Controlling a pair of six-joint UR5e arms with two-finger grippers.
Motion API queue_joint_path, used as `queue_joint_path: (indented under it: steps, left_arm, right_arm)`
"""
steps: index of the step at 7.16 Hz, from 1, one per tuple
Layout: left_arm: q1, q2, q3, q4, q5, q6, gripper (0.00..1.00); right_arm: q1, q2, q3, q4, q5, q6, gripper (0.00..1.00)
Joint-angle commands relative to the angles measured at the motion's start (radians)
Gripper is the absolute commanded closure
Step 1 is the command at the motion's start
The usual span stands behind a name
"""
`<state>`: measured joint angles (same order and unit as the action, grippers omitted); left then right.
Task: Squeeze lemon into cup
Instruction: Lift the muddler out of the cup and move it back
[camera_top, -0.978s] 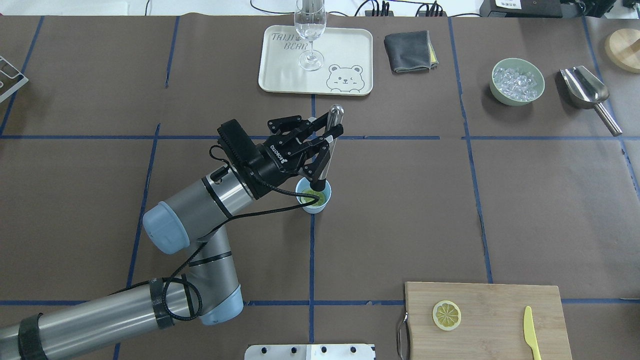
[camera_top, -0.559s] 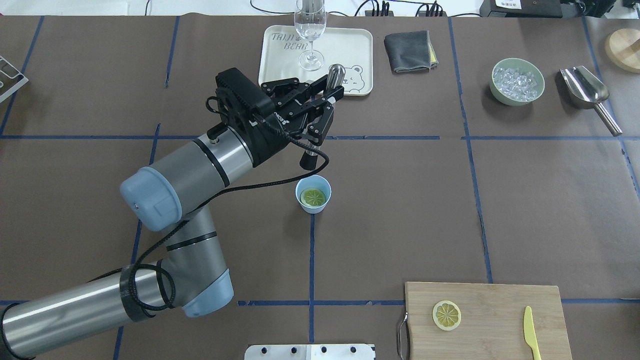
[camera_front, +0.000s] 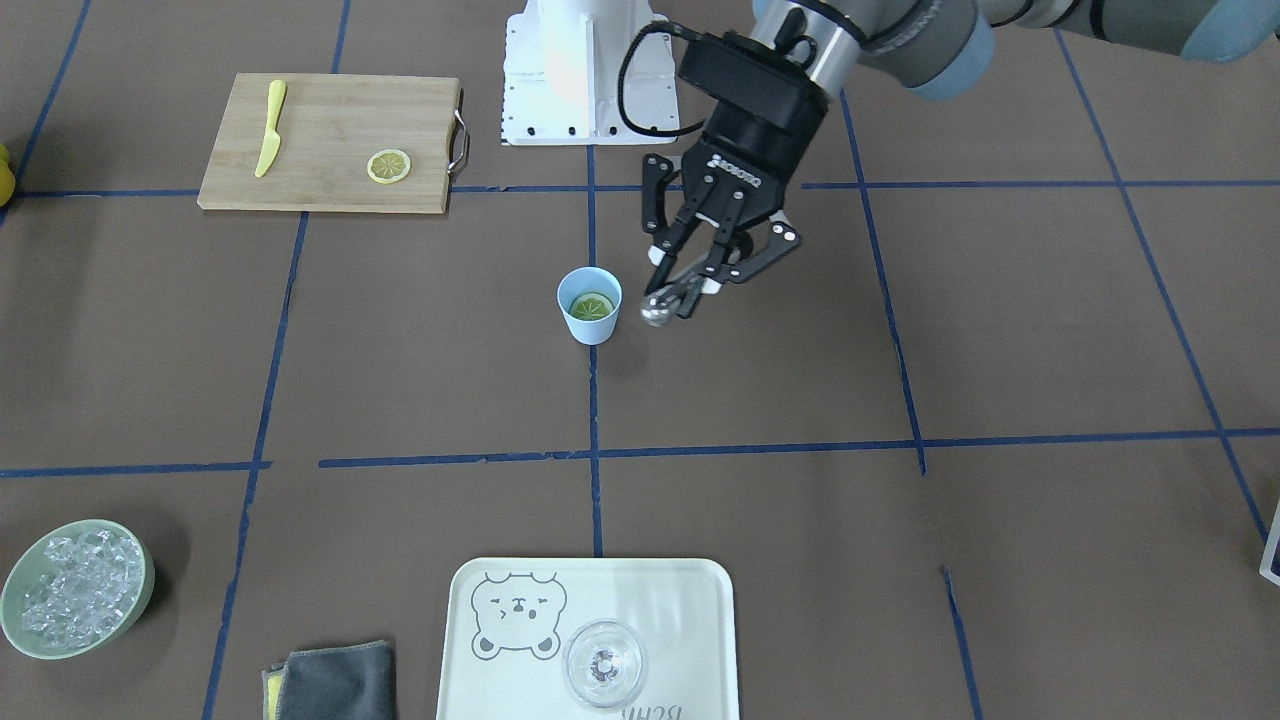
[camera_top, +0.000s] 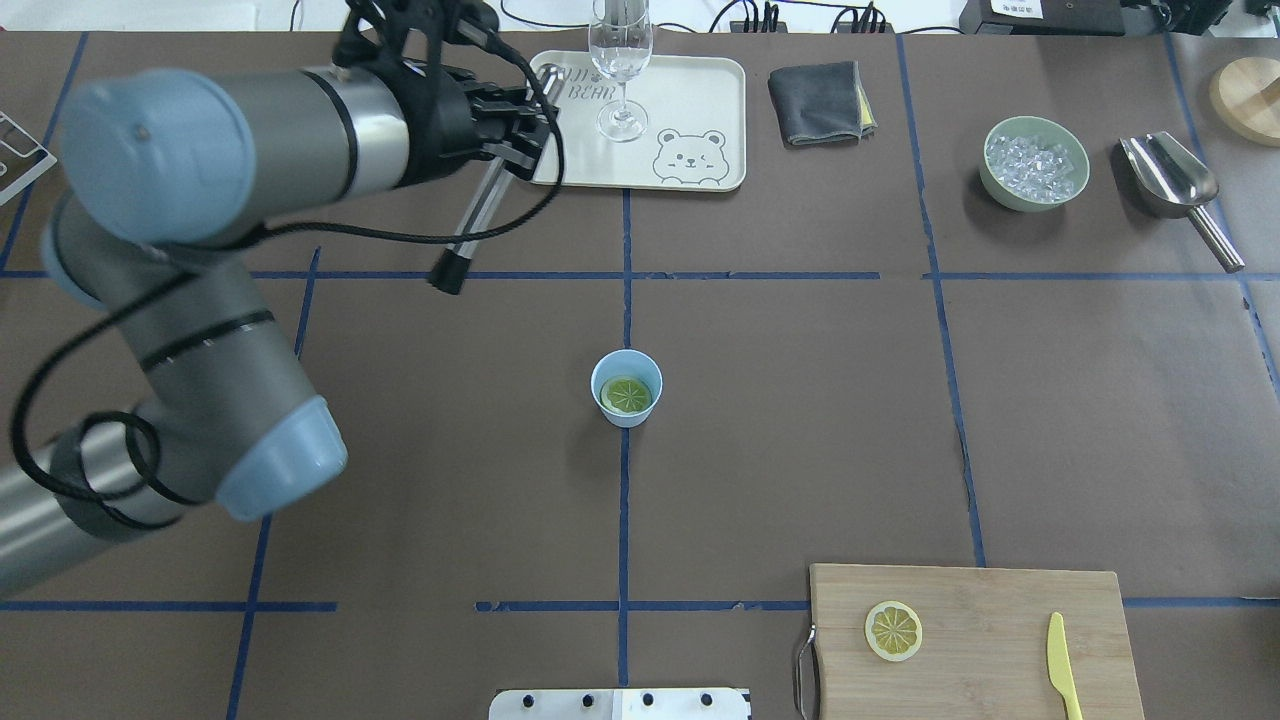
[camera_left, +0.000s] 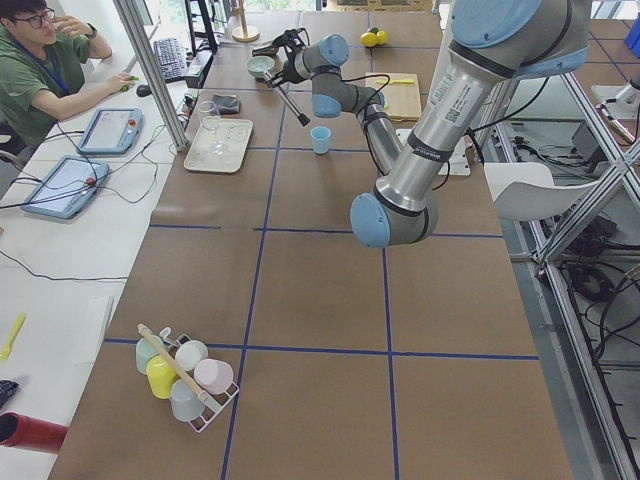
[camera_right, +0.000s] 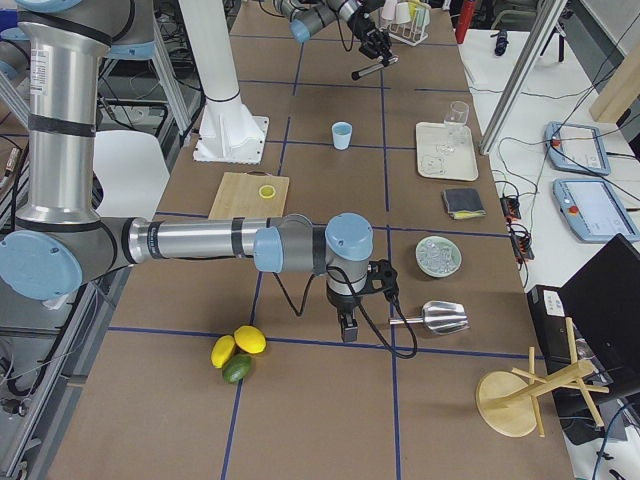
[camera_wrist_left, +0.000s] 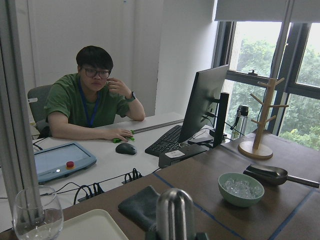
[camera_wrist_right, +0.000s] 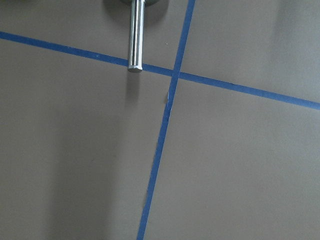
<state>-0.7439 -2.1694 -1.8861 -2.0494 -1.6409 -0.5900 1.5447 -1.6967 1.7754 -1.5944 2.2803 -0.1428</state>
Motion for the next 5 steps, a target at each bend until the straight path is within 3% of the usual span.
queue_joint_path:
  steps: [1,4,5]
  left_arm:
    - [-0.158,0.112,-0.022,0.181,-0.245,0.001,1.0]
    - [-0.163,0.313,-0.01,0.176,-0.246,-0.023,1.0]
    - [-0.163,0.344,0.017,0.169,-0.249,-0.156,1.0]
  right_arm:
    - [0.0,0.0,0.001,0.001,0.002,-0.001,0.0]
    - [0.0,0.0,0.001,0.001,0.002,-0.003,0.0]
    - [0.0,-0.001,-0.001,0.001,0.002,-0.003,0.0]
